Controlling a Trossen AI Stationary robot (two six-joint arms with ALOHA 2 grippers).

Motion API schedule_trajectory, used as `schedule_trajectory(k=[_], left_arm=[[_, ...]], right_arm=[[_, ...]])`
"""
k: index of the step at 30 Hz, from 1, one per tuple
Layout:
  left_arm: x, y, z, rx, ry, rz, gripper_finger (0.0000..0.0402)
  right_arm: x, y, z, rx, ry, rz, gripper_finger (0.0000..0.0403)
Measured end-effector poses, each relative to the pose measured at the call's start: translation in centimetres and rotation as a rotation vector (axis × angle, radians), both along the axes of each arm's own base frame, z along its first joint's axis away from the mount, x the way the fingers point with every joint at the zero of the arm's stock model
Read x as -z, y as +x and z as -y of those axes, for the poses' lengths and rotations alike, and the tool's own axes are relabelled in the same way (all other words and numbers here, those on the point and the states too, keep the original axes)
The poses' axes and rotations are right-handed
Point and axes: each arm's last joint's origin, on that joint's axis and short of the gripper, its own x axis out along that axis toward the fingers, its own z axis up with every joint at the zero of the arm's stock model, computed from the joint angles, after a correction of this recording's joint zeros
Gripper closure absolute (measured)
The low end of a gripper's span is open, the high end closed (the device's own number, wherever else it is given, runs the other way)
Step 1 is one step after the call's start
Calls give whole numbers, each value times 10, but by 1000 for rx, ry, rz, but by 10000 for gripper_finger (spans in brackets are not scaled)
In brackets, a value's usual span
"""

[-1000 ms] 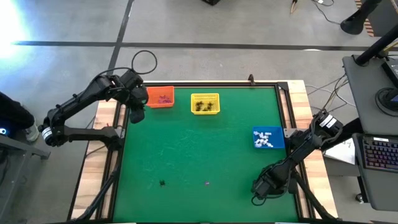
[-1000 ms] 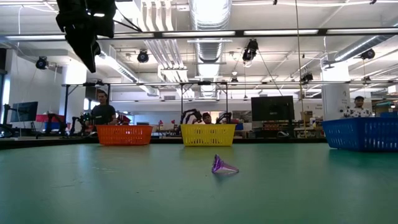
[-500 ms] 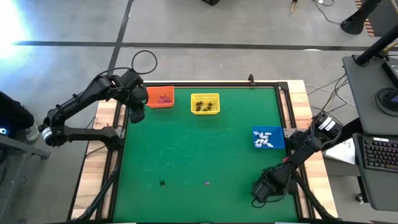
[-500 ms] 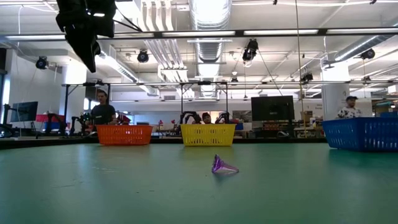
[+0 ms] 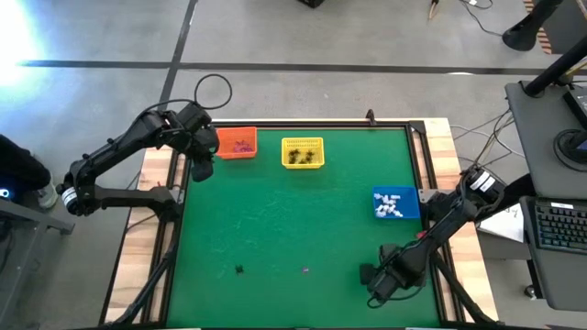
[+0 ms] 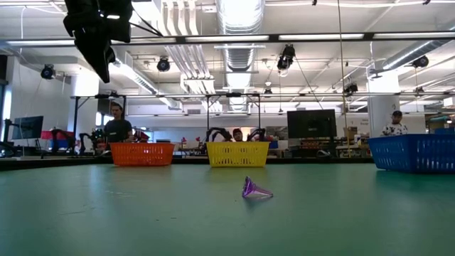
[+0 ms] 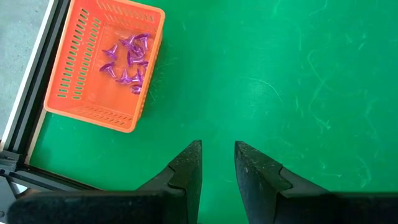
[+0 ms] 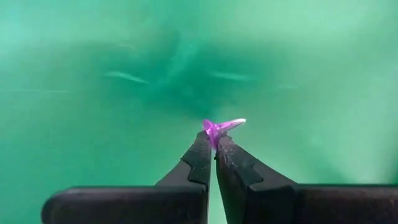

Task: Sort Halloween decoration
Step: Put the violet hat toy into the orange basket

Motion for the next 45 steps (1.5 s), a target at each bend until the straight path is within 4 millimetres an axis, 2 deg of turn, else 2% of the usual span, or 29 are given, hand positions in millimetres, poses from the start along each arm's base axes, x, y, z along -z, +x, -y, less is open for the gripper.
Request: schedule_trajectory(k=[7,14,26,37,45], left_arm=[[0,0,0,9,6,1,325],[-1,2,-2,15,23,20,325],[-3,6,-5,18,59,61,325],[-2,4,-3,12,42,34,325],[-2,3,-3,7,40,29,325]], right_arm=[[-15,28,13,17,-117,199,391],[-29,60,40,-49,-209,315,391],[-48,107,113,-214,-328,391,390],[-56,137,178,-308,-414,534,391],[-64,149,217,-363,-496,590,391]])
